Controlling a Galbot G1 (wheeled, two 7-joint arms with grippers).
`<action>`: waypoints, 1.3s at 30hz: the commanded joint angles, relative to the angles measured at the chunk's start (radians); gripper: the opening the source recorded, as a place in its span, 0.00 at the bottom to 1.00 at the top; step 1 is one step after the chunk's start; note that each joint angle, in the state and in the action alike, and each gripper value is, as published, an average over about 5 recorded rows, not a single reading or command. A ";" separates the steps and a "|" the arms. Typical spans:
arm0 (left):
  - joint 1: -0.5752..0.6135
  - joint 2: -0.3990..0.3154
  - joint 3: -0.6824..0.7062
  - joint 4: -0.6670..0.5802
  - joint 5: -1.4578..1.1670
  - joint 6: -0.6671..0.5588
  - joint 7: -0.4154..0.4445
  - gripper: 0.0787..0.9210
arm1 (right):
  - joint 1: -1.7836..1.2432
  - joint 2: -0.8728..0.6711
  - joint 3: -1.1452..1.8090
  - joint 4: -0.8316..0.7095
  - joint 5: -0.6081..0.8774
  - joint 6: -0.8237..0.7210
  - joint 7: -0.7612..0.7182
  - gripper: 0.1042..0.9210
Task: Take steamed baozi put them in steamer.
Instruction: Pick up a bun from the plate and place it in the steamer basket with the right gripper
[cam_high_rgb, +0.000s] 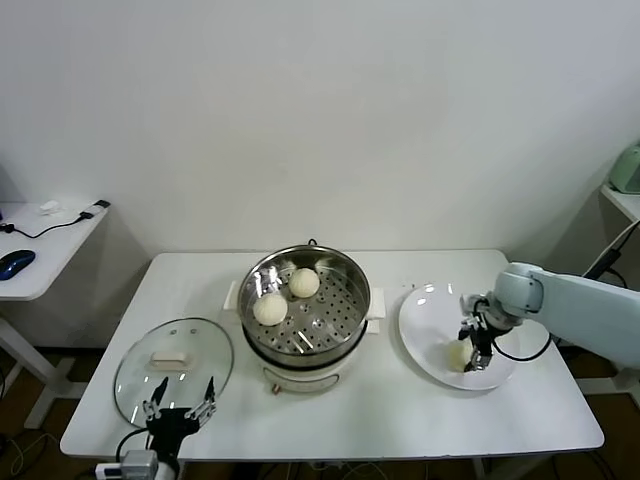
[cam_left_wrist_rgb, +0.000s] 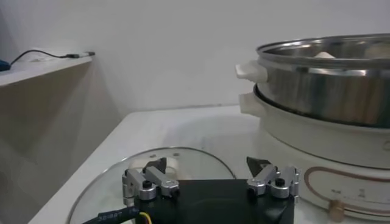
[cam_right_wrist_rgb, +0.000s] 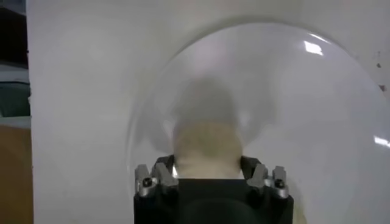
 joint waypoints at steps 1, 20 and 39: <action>0.001 0.000 0.003 -0.002 0.002 0.000 0.001 0.88 | 0.320 0.043 -0.144 0.017 0.016 0.078 -0.072 0.72; 0.008 0.014 0.006 -0.019 0.001 -0.006 0.001 0.88 | 0.601 0.542 -0.102 0.223 -0.019 0.604 -0.167 0.72; 0.017 0.003 -0.001 -0.019 0.002 -0.011 -0.004 0.88 | 0.283 0.686 -0.088 0.067 -0.247 0.740 -0.113 0.72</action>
